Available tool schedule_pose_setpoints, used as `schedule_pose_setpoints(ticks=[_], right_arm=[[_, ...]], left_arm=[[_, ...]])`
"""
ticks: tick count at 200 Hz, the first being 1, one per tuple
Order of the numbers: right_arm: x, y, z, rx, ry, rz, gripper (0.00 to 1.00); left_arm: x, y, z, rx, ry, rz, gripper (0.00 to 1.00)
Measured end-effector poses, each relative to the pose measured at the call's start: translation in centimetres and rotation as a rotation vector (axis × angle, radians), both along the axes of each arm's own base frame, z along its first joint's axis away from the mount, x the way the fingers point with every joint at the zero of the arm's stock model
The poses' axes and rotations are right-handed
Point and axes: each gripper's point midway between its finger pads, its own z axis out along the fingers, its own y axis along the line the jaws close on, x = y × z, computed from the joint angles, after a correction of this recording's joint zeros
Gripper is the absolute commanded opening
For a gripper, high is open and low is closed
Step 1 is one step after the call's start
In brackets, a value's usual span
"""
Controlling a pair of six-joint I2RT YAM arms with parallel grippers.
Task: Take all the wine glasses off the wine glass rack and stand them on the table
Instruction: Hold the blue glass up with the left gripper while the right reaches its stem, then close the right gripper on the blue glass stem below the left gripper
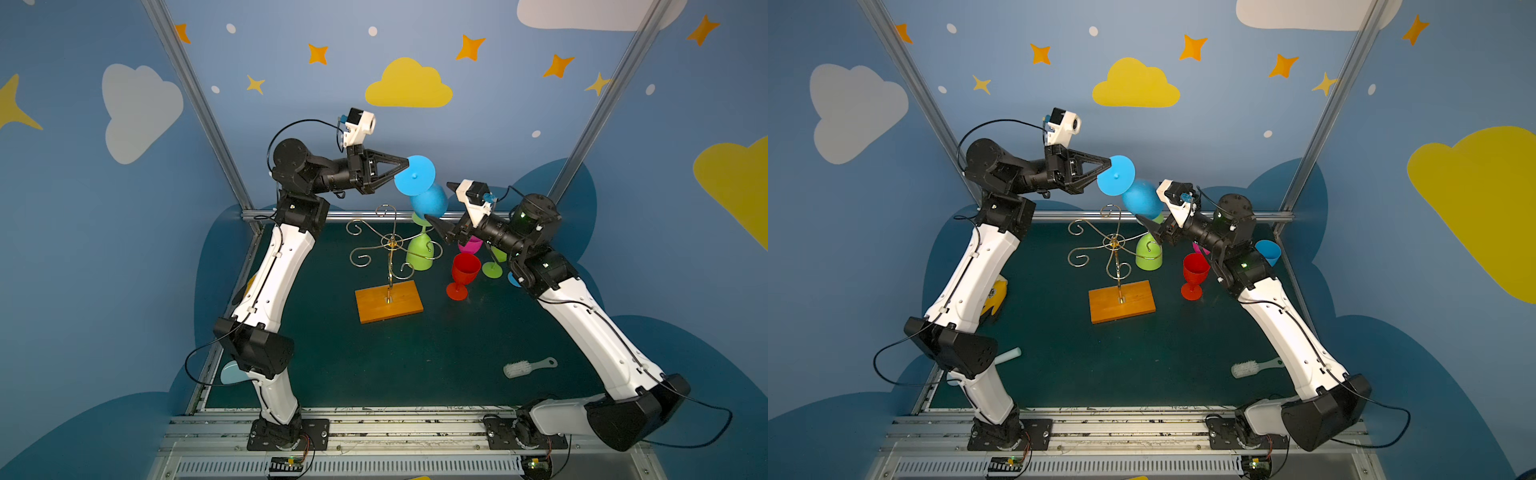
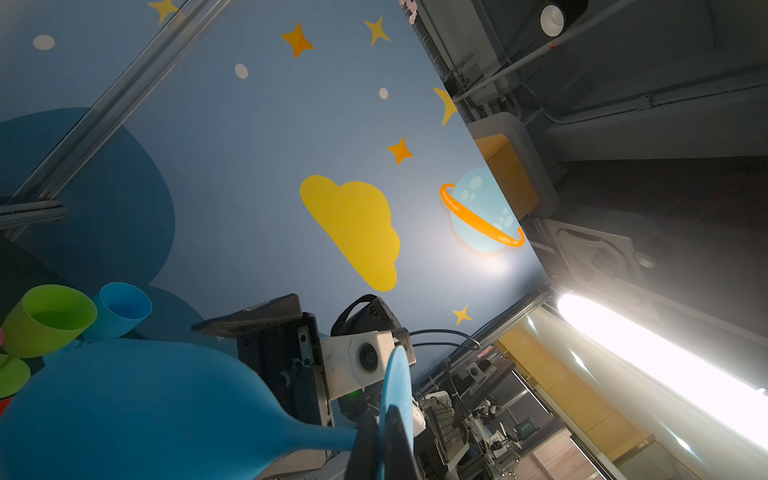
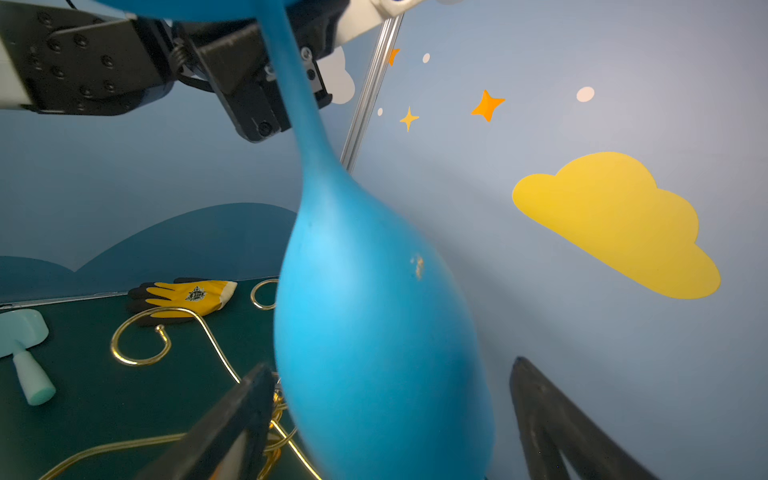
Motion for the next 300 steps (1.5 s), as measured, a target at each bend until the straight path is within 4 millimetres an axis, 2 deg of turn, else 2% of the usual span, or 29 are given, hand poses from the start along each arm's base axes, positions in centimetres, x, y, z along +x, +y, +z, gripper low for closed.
schedule_pose_setpoints(ticks=[49,99,130,156,163,168,177,184,207,247,274,300], right_arm=[[1.1,1.6,-0.3,-0.012,0.005,0.020,0.88],[1.3,2.2,-0.8,-0.020,0.015,0.027,0.85],[1.2,2.4,-0.9,-0.022,0.021,0.029,0.68],[1.1,2.4,-1.1,-0.024,0.032,0.023,0.58],[1.0,2.4,-1.1,-0.026,0.036,0.017,0.55],[0.9,2.3,-1.1,-0.024,0.043,0.014,0.53],[0.7,2.1,-1.1,-0.021,0.063,0.005,0.51],[0.7,1.7,-1.1,-0.017,0.087,-0.013,0.50],[0.3,0.3,-1.2,-0.008,0.158,-0.073,0.47],[-0.8,-2.6,-1.1,-0.018,0.292,-0.193,0.46],[-1.7,-4.3,-1.1,-0.038,0.396,-0.258,0.43],[-2.8,-5.3,-2.3,-0.068,0.507,-0.292,0.43]], left_arm=[[0.5,-0.4,-1.2,-0.004,0.031,0.000,0.03],[0.2,-0.4,-0.9,-0.011,0.031,-0.010,0.03],[0.2,-0.4,-0.8,-0.016,0.033,-0.012,0.03],[0.2,-0.4,-0.7,-0.019,0.037,-0.008,0.03],[0.3,-0.4,-0.7,-0.020,0.037,-0.007,0.06],[0.3,-0.4,-0.7,-0.021,0.036,-0.006,0.13],[0.3,-0.4,-0.6,-0.023,0.028,0.000,0.36],[0.3,-0.4,-0.6,-0.023,0.019,0.002,0.47],[0.5,-0.4,-0.7,-0.024,-0.010,0.015,0.56],[1.5,-0.2,-1.3,-0.006,-0.111,0.081,0.54],[2.7,-0.2,-3.1,0.052,-0.229,0.184,0.46],[2.9,-0.3,-4.7,0.127,-0.410,0.280,0.42]])
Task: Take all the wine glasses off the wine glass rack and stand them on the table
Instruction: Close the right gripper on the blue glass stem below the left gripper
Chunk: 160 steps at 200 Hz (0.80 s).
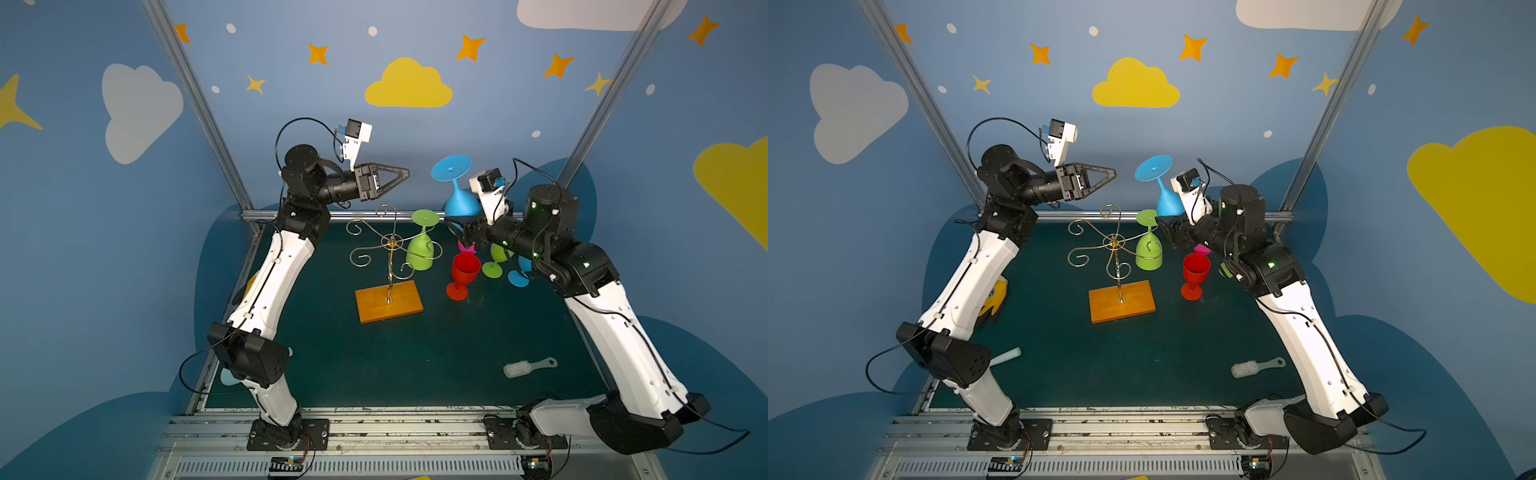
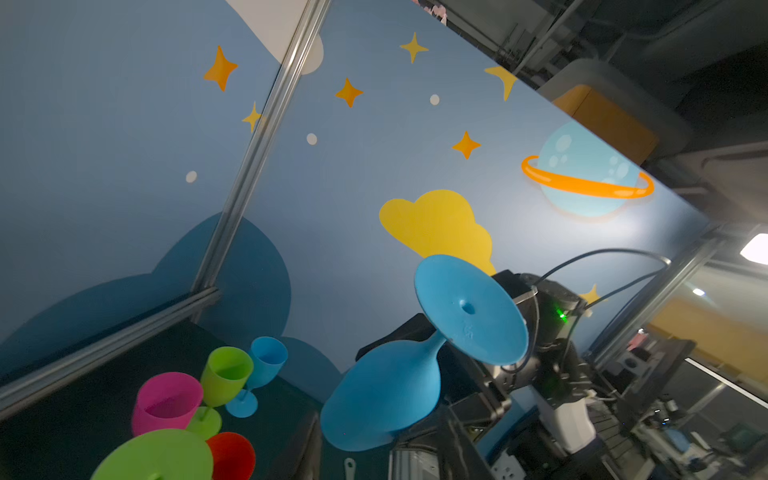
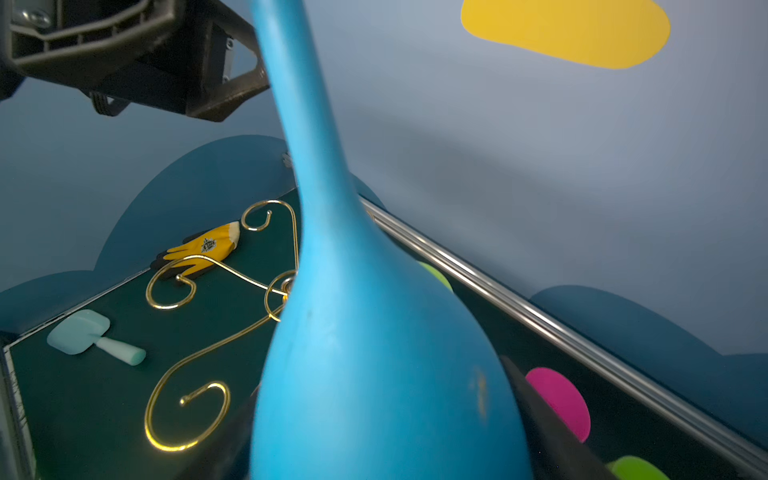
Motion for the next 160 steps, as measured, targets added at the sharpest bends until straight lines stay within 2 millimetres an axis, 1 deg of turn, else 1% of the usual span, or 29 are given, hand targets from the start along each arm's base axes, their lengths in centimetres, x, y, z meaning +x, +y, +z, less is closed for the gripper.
schedule_pose_setpoints(ticks=[23,42,79,108,160], right_arm=[[-0.7,-0.4,-1.6,-0.026,0.096,-0.010,0.43],[-0.9,-0.5,-2.5,-0.038,0.161,-0.014,0.43],[-1.3,-0.3,-4.3,-0.059,0.257,-0.015,0.41],[-1.6,0.3,-5.3,-0.068,0.304,-0.004,0.41],[-2.5,1.5,-5.5,-0.052,0.329,0.040,0.40]], left_arm=[[-0.7,-0.1,-1.5,0.062,-0.182,0.062,0.41],[-1.6,-0.4,-2.5,0.108,-0.326,0.093,0.38],[-3.0,-1.4,-2.0,0.151,-0.574,0.102,0.35],[-3.7,-2.2,-1.9,0.172,-0.693,0.099,0.34],[-4.2,-3.3,-2.6,0.206,-0.795,0.095,0.45]])
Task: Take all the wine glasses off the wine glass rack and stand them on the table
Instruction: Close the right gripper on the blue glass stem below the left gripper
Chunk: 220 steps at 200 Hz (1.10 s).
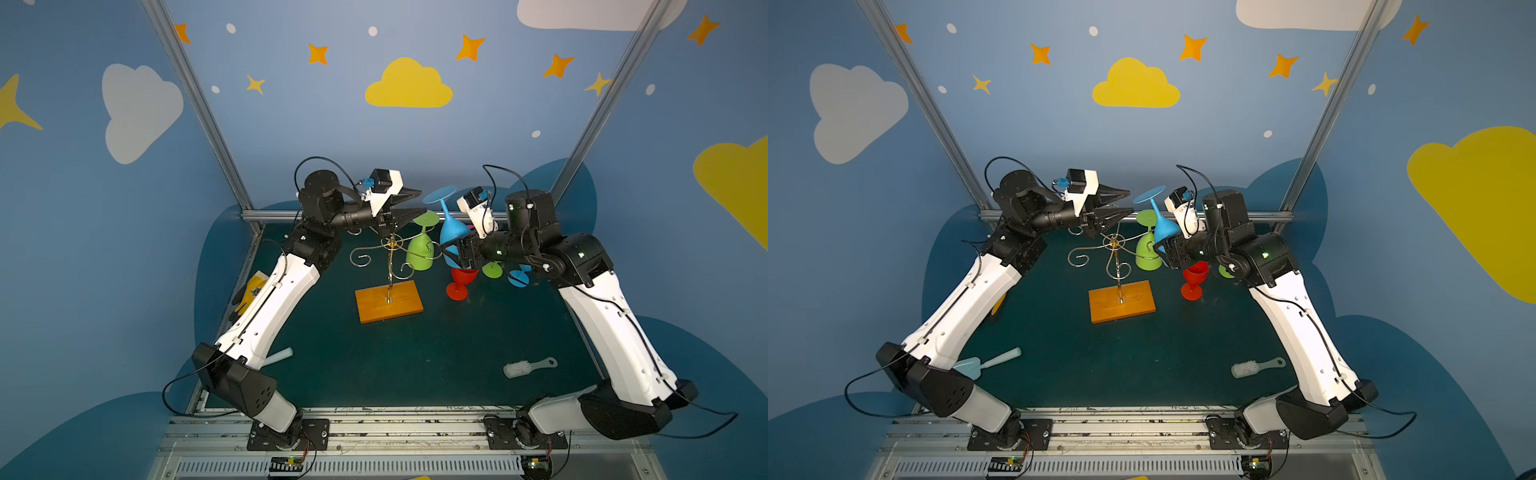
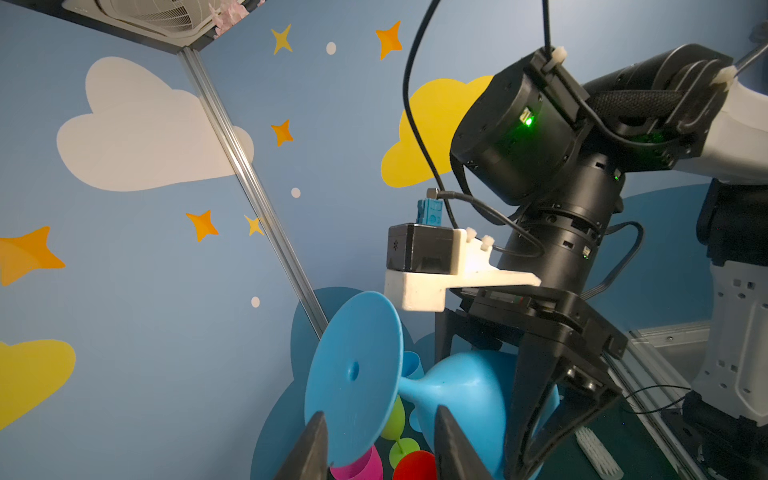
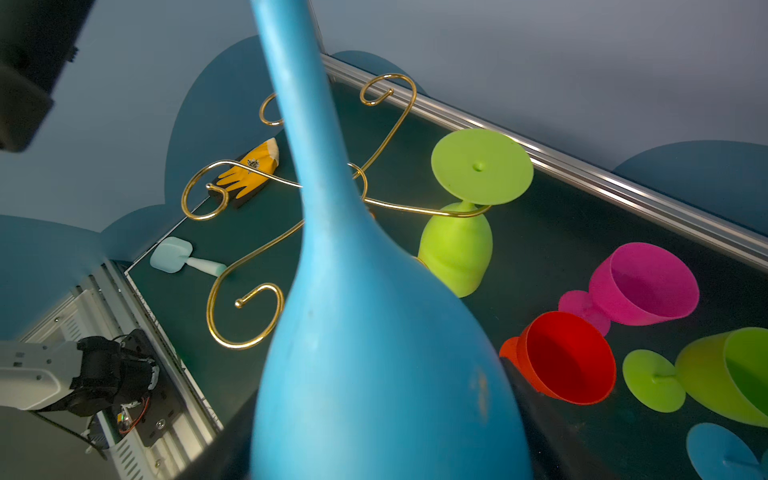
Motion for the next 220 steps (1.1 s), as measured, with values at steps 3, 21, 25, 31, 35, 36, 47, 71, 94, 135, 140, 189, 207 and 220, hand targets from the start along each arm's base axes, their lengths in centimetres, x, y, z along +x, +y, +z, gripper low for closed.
schedule_pose_setpoints(ticks=[3,21,25,31,35,36,47,71,94,135,140,189,207,220], right_arm=[[-0.1,0.1,0.0,0.002,0.001,0.003,0.40],[-0.4,0.5,0.0,0.007,0.008,0.015,0.40],[-0.5,0.6,0.0,0.008,0.008,0.018,0.40],[-0.6,0.7,0.0,0.009,0.010,0.023,0.39],[-0.7,0.8,0.0,0.009,0.011,0.025,0.39],[-0.7,0.8,0.0,0.009,0.011,0.026,0.39],[-0.9,1.0,-0.1,0.009,0.015,0.033,0.39],[-1.4,1.5,-0.3,0.005,0.025,0.048,0.39],[-1.4,1.8,-0.4,0.009,0.035,0.044,0.39],[-1.4,2.0,-0.7,0.020,0.054,0.029,0.54],[-1.4,2.0,-0.7,0.024,0.055,0.027,0.60],[-2.2,1.9,-1.1,0.052,0.062,0.027,0.82],[-2.5,1.6,-0.3,0.082,0.025,0.030,0.83],[-2.8,1.2,0.7,0.114,-0.010,0.032,0.84]], left_arm=[[0.0,0.0,-0.1,0.001,-0.001,0.001,0.45],[0.3,-0.1,-0.5,0.011,-0.014,0.017,0.46],[0.4,-0.2,-0.5,0.013,-0.018,0.022,0.46],[0.5,-0.2,-0.6,0.016,-0.024,0.031,0.46],[0.6,-0.2,-0.6,0.017,-0.027,0.035,0.46],[0.6,-0.2,-0.6,0.017,-0.028,0.037,0.46],[0.7,-0.2,-0.6,0.020,-0.040,0.050,0.46],[1.1,-0.4,-0.6,0.024,-0.063,0.080,0.40],[1.1,-0.6,-0.7,0.029,-0.076,0.091,0.30],[1.3,-0.8,-1.4,0.052,-0.100,0.108,0.05],[1.6,-0.6,-1.7,0.056,-0.098,0.117,0.03],[2.5,-0.3,-3.8,0.057,-0.075,0.164,0.03],[2.7,0.0,-3.8,0.039,-0.033,0.190,0.03],[2.7,0.3,-3.9,0.017,0.015,0.212,0.03]])
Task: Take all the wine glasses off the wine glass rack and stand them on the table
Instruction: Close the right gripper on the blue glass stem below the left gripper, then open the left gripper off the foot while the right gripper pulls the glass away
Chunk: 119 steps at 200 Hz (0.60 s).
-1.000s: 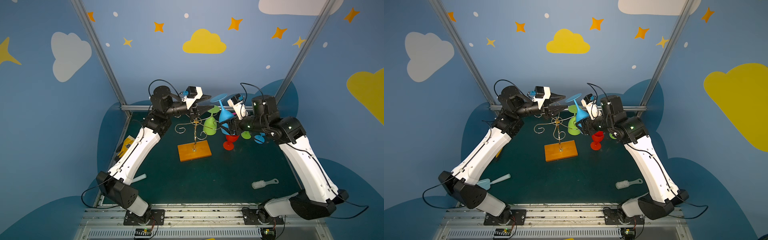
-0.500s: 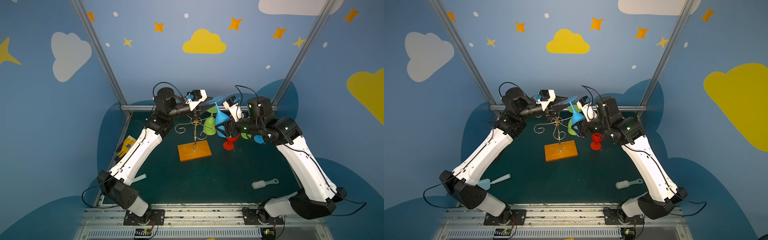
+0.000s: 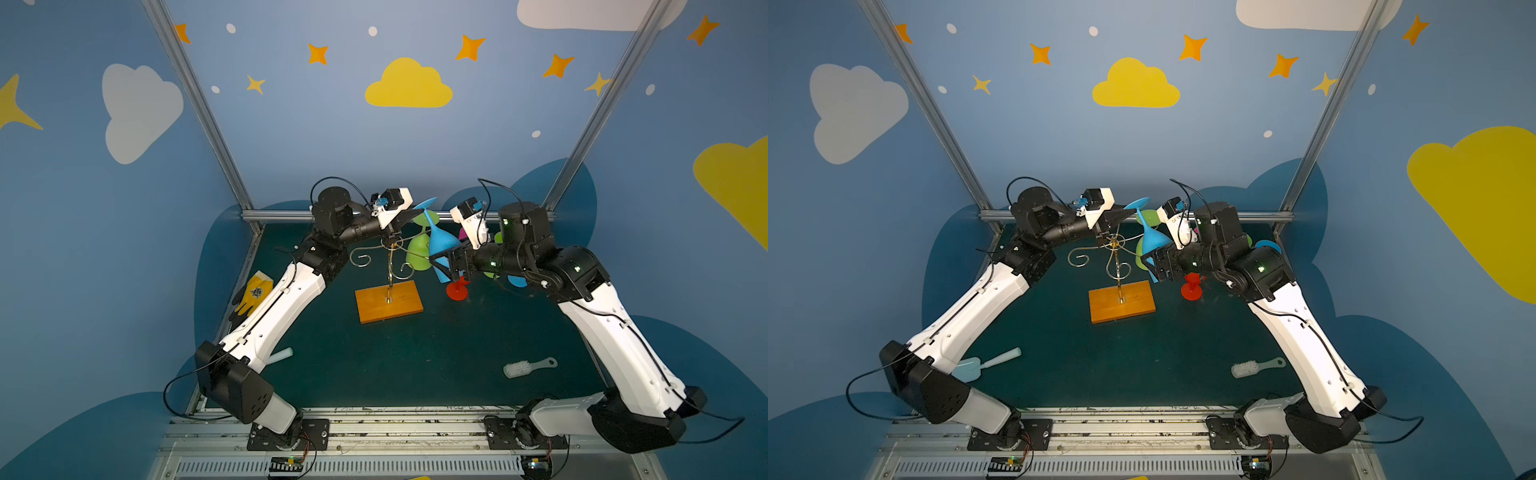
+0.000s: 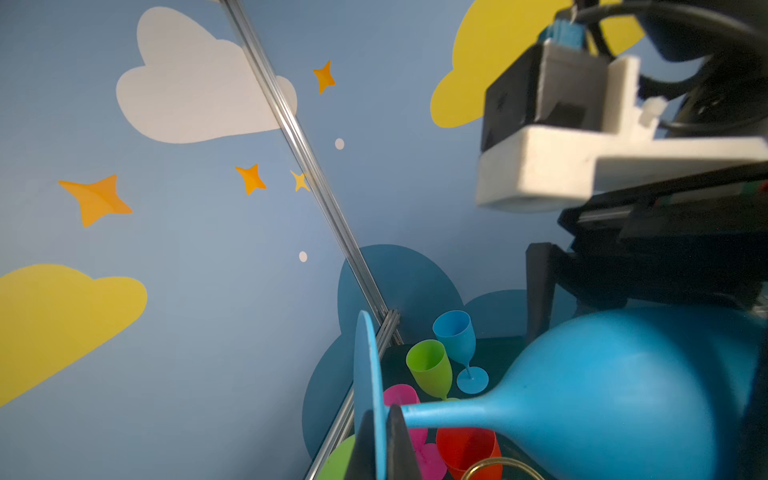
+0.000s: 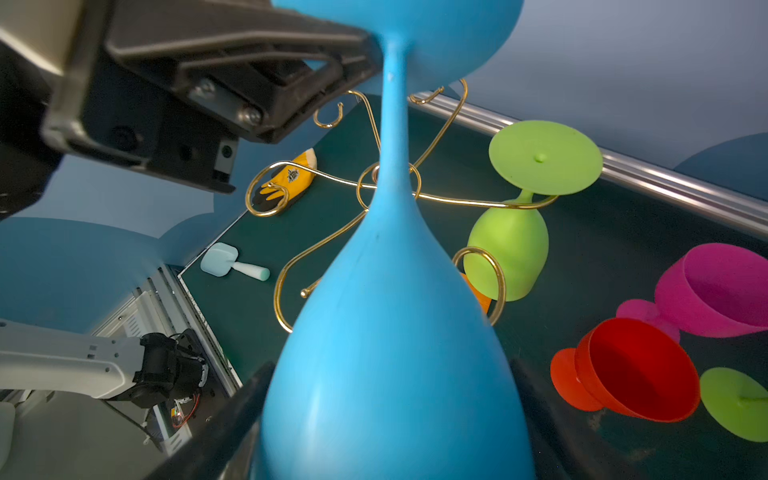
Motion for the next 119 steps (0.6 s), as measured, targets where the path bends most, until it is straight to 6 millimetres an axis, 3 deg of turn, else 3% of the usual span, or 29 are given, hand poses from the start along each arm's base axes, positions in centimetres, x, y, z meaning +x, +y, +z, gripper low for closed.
schedule_pose_setpoints(ticks=[61,119], right_arm=[[-1.3,-2.3,3.3,0.151,-0.091,-0.005,0.85],[-3.5,-5.9,3.9,0.210,-0.131,-0.072,0.85]], left_arm=[[0.5,1.9,1.1,-0.159,0.199,0.061,0.03],[3.1,5.1,1.4,-0.283,0.354,0.099,0.03]])
